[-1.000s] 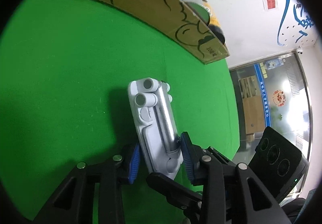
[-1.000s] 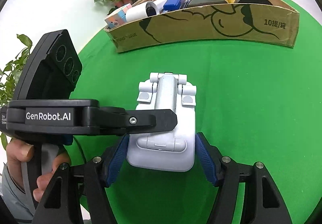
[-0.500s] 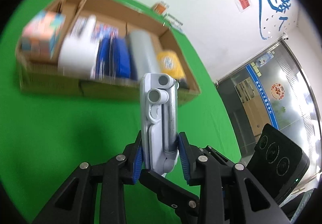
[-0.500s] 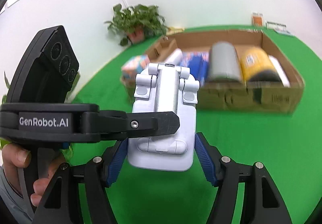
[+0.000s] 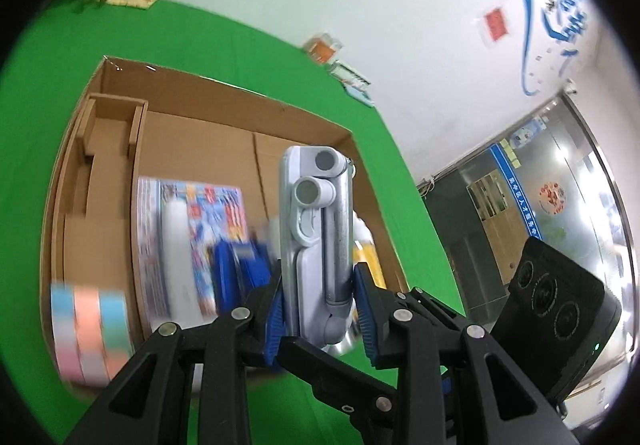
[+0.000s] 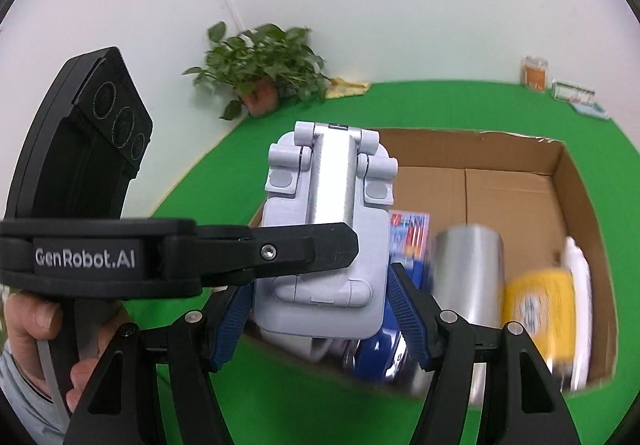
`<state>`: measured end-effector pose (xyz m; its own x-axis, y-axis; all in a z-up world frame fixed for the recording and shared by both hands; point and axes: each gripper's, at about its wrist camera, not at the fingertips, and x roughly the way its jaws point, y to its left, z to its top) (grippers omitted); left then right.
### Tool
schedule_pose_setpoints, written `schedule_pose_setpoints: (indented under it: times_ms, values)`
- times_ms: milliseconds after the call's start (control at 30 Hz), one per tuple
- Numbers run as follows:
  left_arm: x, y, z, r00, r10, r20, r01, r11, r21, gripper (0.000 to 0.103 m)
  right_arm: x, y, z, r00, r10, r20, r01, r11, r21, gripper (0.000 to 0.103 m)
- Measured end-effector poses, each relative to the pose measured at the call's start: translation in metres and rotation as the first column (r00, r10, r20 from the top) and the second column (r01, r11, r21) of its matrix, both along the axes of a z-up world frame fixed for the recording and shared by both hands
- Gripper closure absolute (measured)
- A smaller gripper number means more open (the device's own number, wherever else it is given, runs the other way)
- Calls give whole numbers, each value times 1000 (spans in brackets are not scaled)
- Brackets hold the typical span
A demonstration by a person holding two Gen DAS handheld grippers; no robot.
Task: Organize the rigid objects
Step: 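Lift the phone stand with the right gripper and carry it into the box, then lay the phone stand on the board game and open the right gripper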
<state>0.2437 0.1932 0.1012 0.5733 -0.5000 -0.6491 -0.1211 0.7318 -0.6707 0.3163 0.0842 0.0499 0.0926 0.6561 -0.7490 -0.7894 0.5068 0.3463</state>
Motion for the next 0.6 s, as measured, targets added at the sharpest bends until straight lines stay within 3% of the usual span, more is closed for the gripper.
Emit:
schedule_pose_setpoints:
  times_ms: [300,433,500,600]
  values:
    - [79,35,-81,979,-24,-201,1,993,-117,73,87,72,-72,978,-52,-200,19,987,-162,39]
    - [92,36,-98,972,-36,-234,4,991,-134,73,90,77,-86,984,-68,-167,31,977,-212,40]
    - [98,35,-101,967,-35,-253,9,995,-104,75,91,75,-90,982,-63,-178,24,976,-216,49]
    - [102,33,-105,962,-62,-266,35,994,-103,75,94,78,-94,979,-84,-185,37,969,-246,48]
